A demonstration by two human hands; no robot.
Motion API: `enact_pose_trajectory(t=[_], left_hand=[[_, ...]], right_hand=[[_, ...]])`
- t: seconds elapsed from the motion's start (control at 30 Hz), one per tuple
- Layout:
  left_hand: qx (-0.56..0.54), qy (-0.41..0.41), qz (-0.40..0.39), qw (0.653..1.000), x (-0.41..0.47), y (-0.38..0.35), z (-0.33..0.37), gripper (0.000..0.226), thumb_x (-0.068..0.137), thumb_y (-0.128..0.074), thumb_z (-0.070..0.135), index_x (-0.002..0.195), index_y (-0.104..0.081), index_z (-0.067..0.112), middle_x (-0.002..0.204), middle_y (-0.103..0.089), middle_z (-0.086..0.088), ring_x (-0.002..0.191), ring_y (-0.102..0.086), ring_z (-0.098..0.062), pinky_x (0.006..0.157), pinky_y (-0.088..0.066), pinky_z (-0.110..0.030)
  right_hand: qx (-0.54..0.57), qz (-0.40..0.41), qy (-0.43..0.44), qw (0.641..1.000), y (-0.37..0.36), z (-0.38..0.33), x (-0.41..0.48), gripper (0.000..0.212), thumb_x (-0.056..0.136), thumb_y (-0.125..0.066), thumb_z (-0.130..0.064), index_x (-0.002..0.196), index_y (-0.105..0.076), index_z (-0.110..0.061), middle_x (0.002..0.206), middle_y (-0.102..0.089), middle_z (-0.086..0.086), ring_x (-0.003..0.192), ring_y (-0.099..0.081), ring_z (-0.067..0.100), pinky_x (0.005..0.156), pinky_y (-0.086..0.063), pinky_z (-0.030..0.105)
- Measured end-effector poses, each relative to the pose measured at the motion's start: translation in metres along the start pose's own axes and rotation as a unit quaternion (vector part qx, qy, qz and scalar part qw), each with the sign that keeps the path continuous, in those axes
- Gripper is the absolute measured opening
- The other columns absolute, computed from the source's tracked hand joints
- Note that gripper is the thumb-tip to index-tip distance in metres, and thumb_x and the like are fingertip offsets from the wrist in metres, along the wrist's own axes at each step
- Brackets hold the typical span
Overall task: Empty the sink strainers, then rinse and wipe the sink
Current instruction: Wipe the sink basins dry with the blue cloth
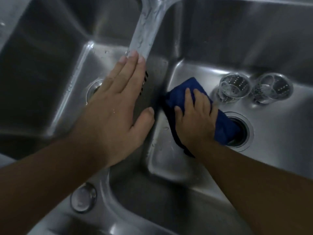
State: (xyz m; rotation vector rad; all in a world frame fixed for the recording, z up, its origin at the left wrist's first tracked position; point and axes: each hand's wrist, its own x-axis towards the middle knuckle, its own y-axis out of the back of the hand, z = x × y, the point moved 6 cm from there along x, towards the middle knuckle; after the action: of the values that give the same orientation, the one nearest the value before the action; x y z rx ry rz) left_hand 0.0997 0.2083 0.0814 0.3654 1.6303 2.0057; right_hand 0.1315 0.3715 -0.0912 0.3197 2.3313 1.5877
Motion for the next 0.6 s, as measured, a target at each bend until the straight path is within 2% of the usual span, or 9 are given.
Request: enact_pose_trajectory(t=[0.07, 0.13, 0.23, 0.3, 0.4, 0.47, 0.5, 0.53, 0.6], left_hand=[[-0.014, -0.004, 0.009, 1.000, 0.002, 0.000, 0.000, 0.083, 0.097, -0.037, 0.046, 0.164, 0.005, 0.018, 0.172, 0.011, 0.004, 0.156, 0.016, -0.003, 0.123, 0.008, -0.020], [-0.017, -0.003, 0.014, 1.000, 0.003, 0.000, -0.001, 0.083, 0.098, -0.038, 0.046, 0.164, 0.004, 0.017, 0.172, 0.010, 0.002, 0.156, 0.015, -0.006, 0.122, 0.008, -0.020], [-0.017, -0.007, 0.018, 1.000, 0.003, 0.001, -0.003, 0.083, 0.098, -0.039, 0.044, 0.164, 0.002, 0.015, 0.173, 0.008, -0.001, 0.157, 0.012, -0.010, 0.122, 0.010, -0.019], [-0.019, -0.008, 0.018, 1.000, 0.002, 0.003, -0.003, 0.083, 0.097, -0.040, 0.043, 0.164, 0.000, 0.014, 0.173, 0.006, -0.001, 0.158, 0.011, -0.011, 0.123, 0.008, -0.020], [-0.018, -0.010, 0.019, 1.000, 0.003, 0.003, 0.000, 0.083, 0.096, -0.039, 0.042, 0.164, -0.001, 0.012, 0.173, 0.006, -0.002, 0.158, 0.009, -0.013, 0.123, 0.007, -0.023], [-0.013, -0.008, 0.018, 1.000, 0.003, 0.002, 0.000, 0.083, 0.096, -0.039, 0.042, 0.164, -0.001, 0.012, 0.173, 0.005, -0.002, 0.158, 0.009, -0.014, 0.123, 0.007, -0.024], [-0.013, -0.007, 0.018, 1.000, 0.003, 0.002, 0.000, 0.084, 0.095, -0.039, 0.042, 0.164, -0.001, 0.012, 0.173, 0.005, -0.002, 0.158, 0.009, -0.014, 0.123, 0.006, -0.024], [-0.015, -0.006, 0.019, 1.000, 0.003, 0.002, 0.000, 0.085, 0.095, -0.040, 0.042, 0.164, -0.002, 0.013, 0.173, 0.004, -0.002, 0.158, 0.009, -0.014, 0.123, 0.005, -0.024], [-0.026, -0.004, 0.022, 0.999, 0.003, 0.002, -0.001, 0.085, 0.094, -0.042, 0.042, 0.164, -0.002, 0.015, 0.173, 0.004, 0.000, 0.158, 0.008, -0.013, 0.123, 0.004, -0.024]], right_hand=[[-0.017, 0.004, -0.006, 1.000, -0.009, 0.001, 0.010, 0.067, 0.106, -0.029, -0.050, 0.164, -0.010, -0.021, 0.171, -0.013, 0.009, 0.157, -0.010, 0.028, 0.124, -0.002, 0.056], [-0.007, 0.006, 0.011, 1.000, -0.013, -0.006, 0.019, 0.066, 0.105, -0.030, -0.050, 0.163, -0.014, -0.022, 0.171, -0.014, 0.008, 0.157, -0.011, 0.028, 0.124, 0.000, 0.055], [0.010, -0.010, 0.093, 0.996, -0.013, -0.024, 0.013, 0.063, 0.101, -0.039, -0.046, 0.158, -0.032, -0.019, 0.163, -0.033, 0.008, 0.148, -0.028, 0.030, 0.122, -0.013, 0.053], [0.006, -0.060, 0.185, 0.981, -0.014, -0.027, -0.022, 0.060, 0.097, -0.043, -0.048, 0.151, -0.042, -0.020, 0.154, -0.044, 0.007, 0.139, -0.040, 0.031, 0.116, -0.023, 0.051], [-0.044, -0.161, 0.403, 0.900, -0.018, -0.018, -0.095, 0.055, 0.097, -0.044, -0.050, 0.147, -0.047, -0.027, 0.148, -0.052, 0.002, 0.131, -0.048, 0.026, 0.109, -0.026, 0.047], [-0.051, -0.169, 0.489, 0.854, -0.016, -0.011, -0.102, 0.050, 0.098, -0.046, -0.048, 0.144, -0.052, -0.029, 0.145, -0.055, 0.000, 0.129, -0.050, 0.023, 0.110, -0.028, 0.045], [-0.058, -0.168, 0.496, 0.850, -0.016, -0.011, -0.094, 0.049, 0.098, -0.047, -0.048, 0.143, -0.053, -0.029, 0.145, -0.055, 0.001, 0.129, -0.051, 0.024, 0.110, -0.029, 0.046], [-0.060, -0.166, 0.469, 0.866, -0.017, -0.013, -0.081, 0.050, 0.097, -0.047, -0.048, 0.143, -0.053, -0.029, 0.147, -0.053, 0.003, 0.130, -0.050, 0.025, 0.110, -0.030, 0.047], [-0.034, -0.132, 0.347, 0.928, -0.014, -0.021, -0.051, 0.055, 0.096, -0.049, -0.048, 0.146, -0.050, -0.026, 0.151, -0.048, 0.007, 0.134, -0.047, 0.029, 0.111, -0.030, 0.048]])
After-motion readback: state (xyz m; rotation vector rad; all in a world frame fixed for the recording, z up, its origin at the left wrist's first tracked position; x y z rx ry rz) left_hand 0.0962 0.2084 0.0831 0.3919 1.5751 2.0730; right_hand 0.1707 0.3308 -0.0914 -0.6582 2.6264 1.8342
